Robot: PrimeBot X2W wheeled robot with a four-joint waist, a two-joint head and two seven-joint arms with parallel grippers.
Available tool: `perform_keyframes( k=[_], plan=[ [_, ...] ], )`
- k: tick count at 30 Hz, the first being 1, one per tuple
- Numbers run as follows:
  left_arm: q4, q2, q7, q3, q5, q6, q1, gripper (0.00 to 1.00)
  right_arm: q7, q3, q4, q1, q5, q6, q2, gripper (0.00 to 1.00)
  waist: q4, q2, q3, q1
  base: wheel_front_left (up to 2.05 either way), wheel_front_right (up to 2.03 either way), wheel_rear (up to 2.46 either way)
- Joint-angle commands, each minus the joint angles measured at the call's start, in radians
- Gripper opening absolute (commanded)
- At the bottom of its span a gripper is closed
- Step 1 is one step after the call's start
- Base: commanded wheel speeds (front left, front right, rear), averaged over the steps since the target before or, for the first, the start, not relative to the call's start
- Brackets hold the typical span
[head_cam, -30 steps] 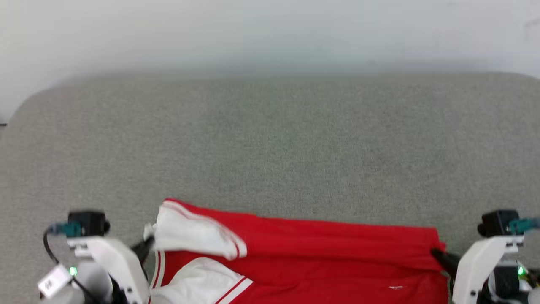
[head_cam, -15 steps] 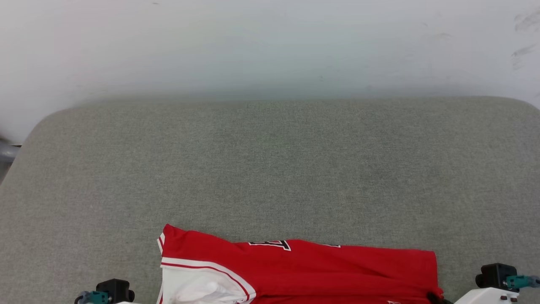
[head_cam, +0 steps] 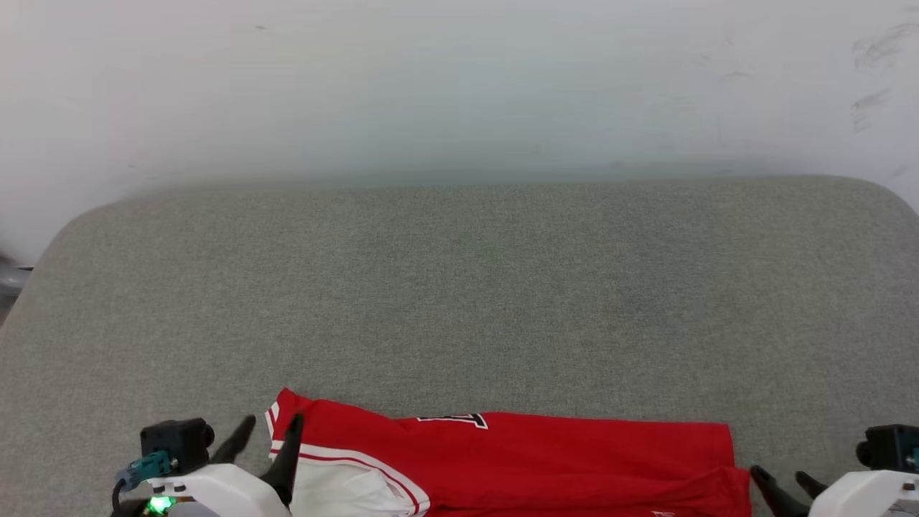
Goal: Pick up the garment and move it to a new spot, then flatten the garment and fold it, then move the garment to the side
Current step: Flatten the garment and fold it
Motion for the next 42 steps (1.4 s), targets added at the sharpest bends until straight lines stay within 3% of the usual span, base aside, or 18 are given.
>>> perform_keyframes(
  k=[1, 6, 12, 24, 27, 36, 42],
  plan=[
    [-0.008, 0.003, -0.016, 0.001, 0.016, 0.01, -0.012, 1.0, 0.013, -0.009, -0.012, 0.01, -0.007, -0.001, -0.007, 1.0, 0.002, -0.0001, 0.0, 0.0001, 0.0, 0.0, 0.0],
    [-0.073, 0.004, -0.104, -0.001, 0.111, 0.07, -0.02, 1.0, 0.151, -0.044, -0.069, 0.03, -0.034, -0.001, -0.02, 1.0, 0.015, -0.0001, 0.006, 0.0001, 0.0, 0.0, 0.0],
    [-0.152, -0.015, -0.171, 0.036, 0.204, 0.117, -0.033, 1.0, 0.206, -0.039, -0.103, 0.039, -0.047, -0.001, 0.009, 1.0, 0.051, -0.0001, 0.05, 0.0001, 0.0, 0.0, 0.0],
    [-0.204, -0.112, -0.184, 0.16, 0.336, 0.068, -0.036, 1.0, 0.194, 0.02, 0.036, -0.019, -0.037, -0.001, 0.052, 1.0, 0.098, -0.0001, 0.156, 0.0001, 0.0, 0.0, 0.0],
    [-0.196, -0.129, -0.184, 0.172, 0.351, 0.055, -0.033, 1.0, 0.205, 0.053, 0.074, -0.024, -0.014, -0.001, 0.055, 0.0, 0.099, -0.0001, 0.16, 0.0001, 0.0, 0.0, 0.0],
    [-0.163, -0.143, -0.184, 0.188, 0.384, 0.036, 0.011, 1.0, 0.164, 0.076, 0.04, -0.04, -0.001, -0.001, -0.001, 0.0, 0.084, -0.0001, 0.095, 0.0001, 0.0, 0.0, 0.0],
    [-0.158, -0.137, -0.182, 0.185, 0.388, 0.046, 0.045, 1.0, 0.158, 0.051, -0.008, -0.044, -0.004, -0.001, -0.042, 0.0, 0.063, -0.0001, 0.041, 0.0001, 0.0, 0.0, 0.0]
  ],
)
